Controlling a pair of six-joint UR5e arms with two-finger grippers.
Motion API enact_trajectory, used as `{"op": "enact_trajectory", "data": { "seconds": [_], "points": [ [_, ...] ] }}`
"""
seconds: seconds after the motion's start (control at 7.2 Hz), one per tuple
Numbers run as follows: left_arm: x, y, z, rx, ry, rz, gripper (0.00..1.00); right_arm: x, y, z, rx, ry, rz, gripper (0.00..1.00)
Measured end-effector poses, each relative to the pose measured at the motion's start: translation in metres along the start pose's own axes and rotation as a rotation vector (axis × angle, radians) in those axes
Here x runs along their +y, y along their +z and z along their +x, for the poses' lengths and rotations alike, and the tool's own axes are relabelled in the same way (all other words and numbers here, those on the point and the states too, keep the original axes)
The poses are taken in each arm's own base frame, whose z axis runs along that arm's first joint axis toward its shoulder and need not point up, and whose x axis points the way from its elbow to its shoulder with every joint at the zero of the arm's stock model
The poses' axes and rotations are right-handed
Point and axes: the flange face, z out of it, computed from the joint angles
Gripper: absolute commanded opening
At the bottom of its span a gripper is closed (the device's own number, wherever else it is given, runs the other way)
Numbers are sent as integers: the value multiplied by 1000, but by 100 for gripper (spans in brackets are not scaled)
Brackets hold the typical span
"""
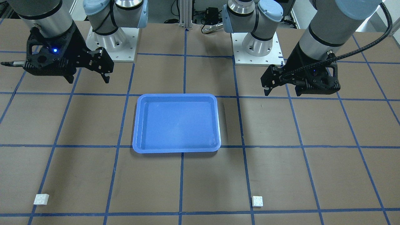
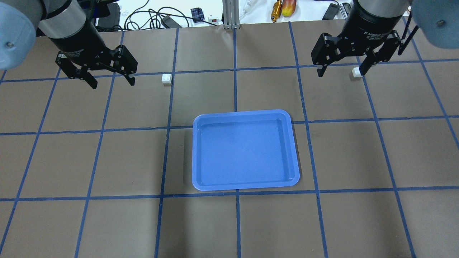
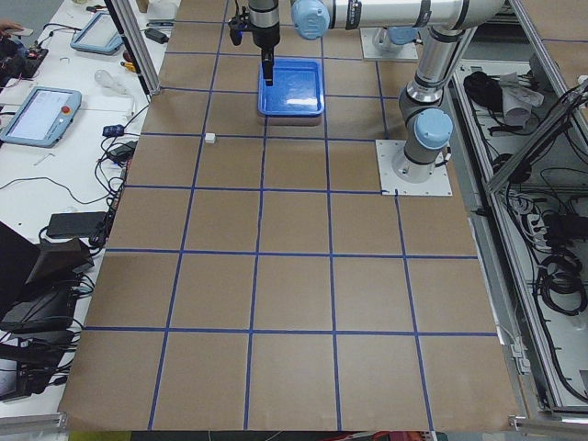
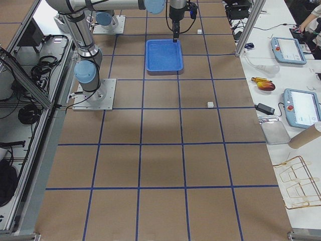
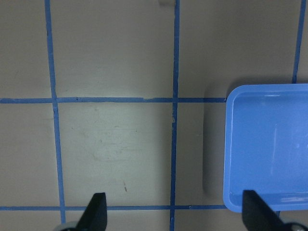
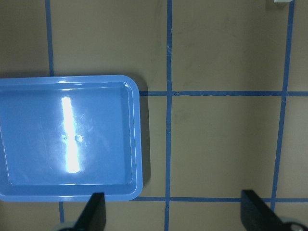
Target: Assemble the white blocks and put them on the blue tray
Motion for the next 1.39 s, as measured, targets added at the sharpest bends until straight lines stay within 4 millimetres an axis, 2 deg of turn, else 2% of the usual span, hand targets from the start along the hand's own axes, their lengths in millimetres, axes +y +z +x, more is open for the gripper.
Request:
{"op": "enact_trajectory", "data": {
  "seconds": [0.42,0.69,0.83,0.97,1.11,1.39],
  "points": [
    [0,2,1,6,-1,-3,100,-4,0,3,1,-16,3,100],
    [-3,3,0,10,-2,-4,100,-19,13,10,7,-126,-14,100],
    [-9,5,-2,11,-1,1,100,-38,24,13,9,-191,-29,100],
    [-22,10,-5,10,0,15,100,-68,36,21,11,-265,-40,100],
    [-42,22,-7,10,-3,35,100,-103,46,42,10,-355,-44,100],
    [-97,61,-12,11,-4,70,100,-166,67,113,-3,-652,-33,100]
  ]
}}
